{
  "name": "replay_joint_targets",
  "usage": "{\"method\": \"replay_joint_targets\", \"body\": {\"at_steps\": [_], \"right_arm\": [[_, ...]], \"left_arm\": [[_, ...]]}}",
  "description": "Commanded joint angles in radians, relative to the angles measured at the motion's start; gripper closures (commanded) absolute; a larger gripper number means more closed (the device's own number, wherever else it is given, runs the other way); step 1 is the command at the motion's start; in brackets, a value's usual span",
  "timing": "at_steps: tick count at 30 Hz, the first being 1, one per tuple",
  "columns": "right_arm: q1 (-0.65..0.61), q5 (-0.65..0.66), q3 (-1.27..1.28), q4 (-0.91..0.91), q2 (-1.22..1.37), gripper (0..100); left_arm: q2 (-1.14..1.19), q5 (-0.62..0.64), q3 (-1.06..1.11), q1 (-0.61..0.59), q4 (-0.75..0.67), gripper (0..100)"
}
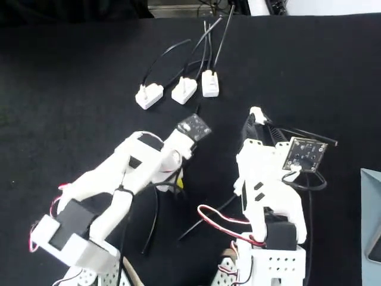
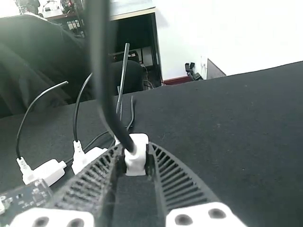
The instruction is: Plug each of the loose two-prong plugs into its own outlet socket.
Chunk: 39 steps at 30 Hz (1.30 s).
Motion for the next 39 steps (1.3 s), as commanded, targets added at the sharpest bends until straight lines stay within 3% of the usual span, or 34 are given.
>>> {"method": "replay_joint_targets", "body": {"at_steps": [1,6,11,17,31,39], "right_arm": [[-0.012,-0.003,-0.051,-0.017,-0.012,98.5],[-0.012,-0.003,-0.051,-0.018,-0.012,98.5],[-0.012,-0.003,-0.051,-0.02,-0.01,98.5],[-0.012,-0.003,-0.051,-0.018,-0.01,98.5],[-0.012,-0.003,-0.051,-0.017,-0.01,98.5],[-0.012,-0.003,-0.051,-0.017,-0.008,98.5]], "left_arm": [[0.02,-0.011,-0.025,-0.016,-0.017,81],[0.005,-0.011,-0.084,0.022,0.031,95],[-0.069,-0.011,-0.153,0.085,0.137,96],[-0.101,-0.011,-0.162,0.137,0.141,96],[-0.087,-0.005,-0.147,0.128,0.094,96],[-0.08,-0.003,-0.09,0.127,0.02,83]]}}
